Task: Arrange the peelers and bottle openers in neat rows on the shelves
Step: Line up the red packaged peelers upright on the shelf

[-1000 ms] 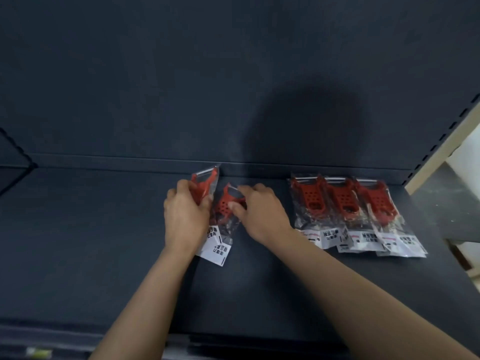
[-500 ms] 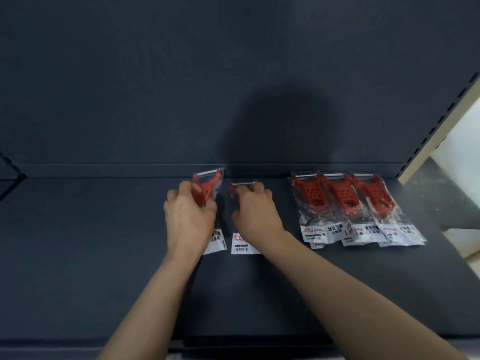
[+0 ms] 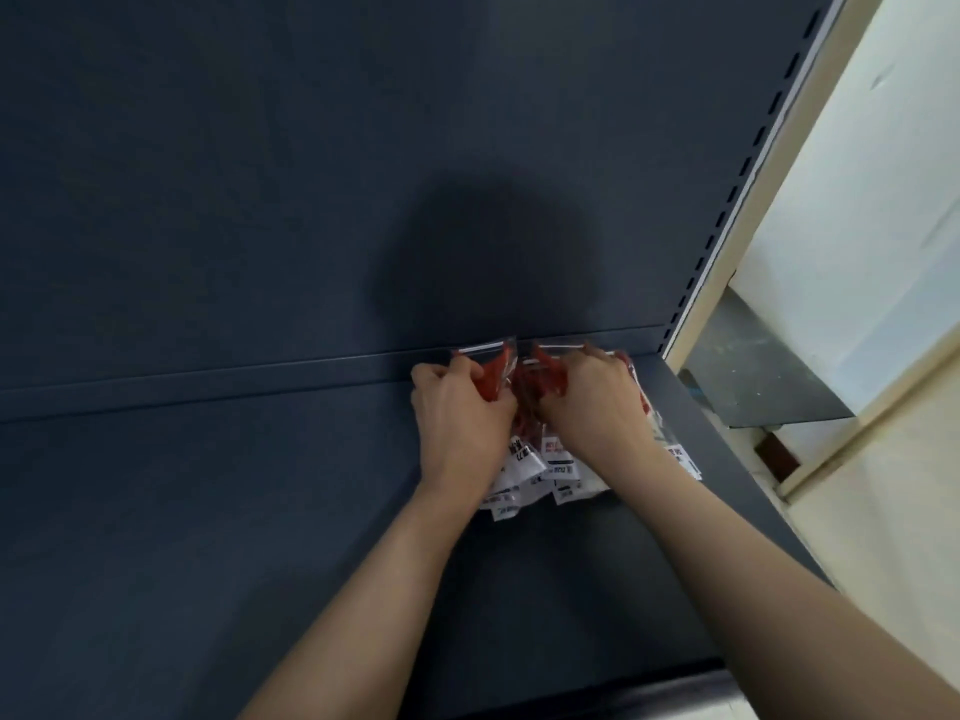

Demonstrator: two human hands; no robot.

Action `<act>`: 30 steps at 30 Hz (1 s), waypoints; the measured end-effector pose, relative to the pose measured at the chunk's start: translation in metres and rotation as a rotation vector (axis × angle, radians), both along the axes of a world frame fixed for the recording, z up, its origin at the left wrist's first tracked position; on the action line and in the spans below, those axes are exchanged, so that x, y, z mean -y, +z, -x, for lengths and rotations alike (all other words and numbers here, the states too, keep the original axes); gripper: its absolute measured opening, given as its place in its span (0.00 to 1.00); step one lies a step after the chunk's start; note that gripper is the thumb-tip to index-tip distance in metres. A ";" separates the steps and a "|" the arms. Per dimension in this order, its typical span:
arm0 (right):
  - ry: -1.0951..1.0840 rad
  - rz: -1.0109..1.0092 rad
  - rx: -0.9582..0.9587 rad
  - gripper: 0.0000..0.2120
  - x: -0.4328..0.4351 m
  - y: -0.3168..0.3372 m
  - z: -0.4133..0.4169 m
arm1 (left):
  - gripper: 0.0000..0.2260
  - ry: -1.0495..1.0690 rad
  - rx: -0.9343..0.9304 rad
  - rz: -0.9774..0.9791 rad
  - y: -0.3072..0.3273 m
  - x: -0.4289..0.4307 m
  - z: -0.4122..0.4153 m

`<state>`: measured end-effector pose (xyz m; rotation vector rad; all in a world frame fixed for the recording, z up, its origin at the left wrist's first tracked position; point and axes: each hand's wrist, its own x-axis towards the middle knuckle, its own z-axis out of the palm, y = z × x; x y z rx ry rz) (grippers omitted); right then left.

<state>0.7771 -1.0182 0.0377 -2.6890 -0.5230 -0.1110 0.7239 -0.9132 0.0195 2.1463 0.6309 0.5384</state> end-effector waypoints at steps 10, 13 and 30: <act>0.149 -0.002 -0.155 0.09 0.012 -0.017 -0.024 | 0.13 0.014 -0.044 0.001 -0.019 0.019 -0.022; 0.174 -0.016 -0.148 0.11 0.015 -0.021 -0.027 | 0.12 0.088 -0.013 -0.005 -0.023 0.016 -0.019; 0.067 -0.113 -0.042 0.14 0.014 -0.026 -0.022 | 0.13 0.049 -0.022 0.079 -0.023 0.003 -0.012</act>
